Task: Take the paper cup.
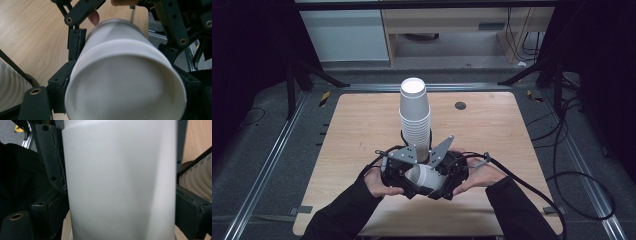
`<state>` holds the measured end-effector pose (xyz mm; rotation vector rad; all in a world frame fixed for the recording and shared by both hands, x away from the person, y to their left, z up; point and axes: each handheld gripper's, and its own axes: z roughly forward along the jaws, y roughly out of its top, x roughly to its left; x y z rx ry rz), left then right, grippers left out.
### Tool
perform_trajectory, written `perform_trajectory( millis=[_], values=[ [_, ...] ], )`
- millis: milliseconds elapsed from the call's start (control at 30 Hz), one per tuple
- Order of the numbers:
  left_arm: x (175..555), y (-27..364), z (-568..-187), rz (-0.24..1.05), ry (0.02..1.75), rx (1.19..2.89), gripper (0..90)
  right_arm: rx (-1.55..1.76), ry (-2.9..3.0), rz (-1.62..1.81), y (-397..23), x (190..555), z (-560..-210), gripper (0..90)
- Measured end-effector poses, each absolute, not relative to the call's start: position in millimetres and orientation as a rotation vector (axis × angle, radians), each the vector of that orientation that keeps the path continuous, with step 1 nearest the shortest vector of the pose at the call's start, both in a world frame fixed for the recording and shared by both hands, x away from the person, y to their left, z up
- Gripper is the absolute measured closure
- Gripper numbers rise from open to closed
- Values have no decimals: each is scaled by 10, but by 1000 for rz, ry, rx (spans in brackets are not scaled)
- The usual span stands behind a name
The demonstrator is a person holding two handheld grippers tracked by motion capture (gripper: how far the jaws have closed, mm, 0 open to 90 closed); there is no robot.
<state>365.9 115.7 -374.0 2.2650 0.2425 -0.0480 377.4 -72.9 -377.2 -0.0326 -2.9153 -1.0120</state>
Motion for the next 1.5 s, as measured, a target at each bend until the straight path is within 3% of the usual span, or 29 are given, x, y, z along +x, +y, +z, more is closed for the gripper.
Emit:
perform_trajectory(
  millis=[567,1500],
  values=[
    [3672,1200,-3715,-68,256,2232,215,-27,-2921,-1055,-768,3781,-3729,173],
    [3667,1188,-3727,-35,263,2268,220,-33,-2947,-1048,-749,3787,-3766,133]
  ],
)
